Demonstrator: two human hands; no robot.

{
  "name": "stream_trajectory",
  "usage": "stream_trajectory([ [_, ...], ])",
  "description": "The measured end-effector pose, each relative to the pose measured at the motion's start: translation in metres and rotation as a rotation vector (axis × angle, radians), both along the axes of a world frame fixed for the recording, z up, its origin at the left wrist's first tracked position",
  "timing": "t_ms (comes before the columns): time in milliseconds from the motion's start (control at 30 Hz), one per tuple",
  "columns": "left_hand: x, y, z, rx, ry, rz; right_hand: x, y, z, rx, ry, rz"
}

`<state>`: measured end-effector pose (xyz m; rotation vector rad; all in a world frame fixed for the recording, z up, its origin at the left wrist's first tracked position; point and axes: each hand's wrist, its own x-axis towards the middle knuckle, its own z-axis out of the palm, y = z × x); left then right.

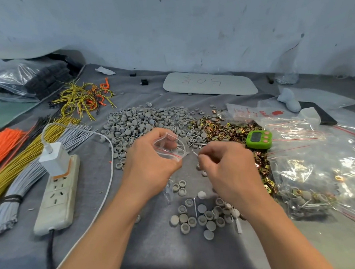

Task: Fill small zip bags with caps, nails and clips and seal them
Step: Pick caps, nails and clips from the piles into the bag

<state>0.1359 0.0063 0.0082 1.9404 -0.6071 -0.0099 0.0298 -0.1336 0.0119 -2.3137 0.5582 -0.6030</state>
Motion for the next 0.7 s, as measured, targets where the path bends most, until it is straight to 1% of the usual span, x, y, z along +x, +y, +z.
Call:
stream_trajectory([
  [67, -0.003, -0.001, 0.001, 0.017, -0.007, -0.018, -0.003, 0.002, 0.010, 0.103, -0.275, 0.055],
  [100, -0.005, -0.002, 0.002, 0.029, -0.006, -0.034, -0.003, 0.004, 0.015, 0.112, -0.337, 0.091],
  [167, -0.008, -0.004, 0.003, 0.061, -0.011, -0.072, 0.004, 0.007, 0.020, 0.008, -0.326, 0.132],
  [233, -0.010, -0.006, 0.004, 0.076, -0.041, -0.089, 0.013, 0.011, 0.020, -0.120, -0.246, 0.166],
  [267, -0.010, -0.007, 0.004, 0.073, -0.053, -0.090, 0.016, 0.012, 0.019, -0.128, -0.214, 0.188],
  [300, -0.010, -0.007, 0.004, 0.068, -0.060, -0.092, 0.017, 0.014, 0.018, -0.093, -0.206, 0.209],
  [367, -0.009, -0.006, 0.004, 0.063, -0.046, -0.089, 0.014, 0.012, 0.014, 0.052, -0.280, 0.205],
  [433, -0.007, -0.007, 0.004, 0.032, -0.003, -0.059, 0.008, 0.005, 0.011, 0.178, -0.378, 0.102],
  [467, -0.005, -0.008, 0.004, -0.005, 0.029, -0.035, 0.005, 0.000, 0.011, 0.215, -0.382, 0.055],
  [500, -0.004, -0.010, 0.005, -0.053, 0.068, -0.004, 0.002, -0.003, 0.010, 0.248, -0.346, 0.055],
  [533, -0.003, -0.011, 0.006, -0.104, 0.106, 0.032, 0.000, -0.005, 0.008, 0.271, -0.270, 0.100],
  [600, -0.002, -0.014, 0.006, -0.187, 0.183, 0.076, 0.000, 0.000, 0.005, 0.301, -0.071, 0.216],
  [667, -0.005, -0.014, 0.004, -0.244, 0.276, 0.024, 0.004, 0.010, -0.001, 0.282, 0.039, 0.265],
  [700, -0.007, -0.014, 0.003, -0.261, 0.317, -0.024, 0.006, 0.015, -0.003, 0.255, 0.042, 0.242],
])
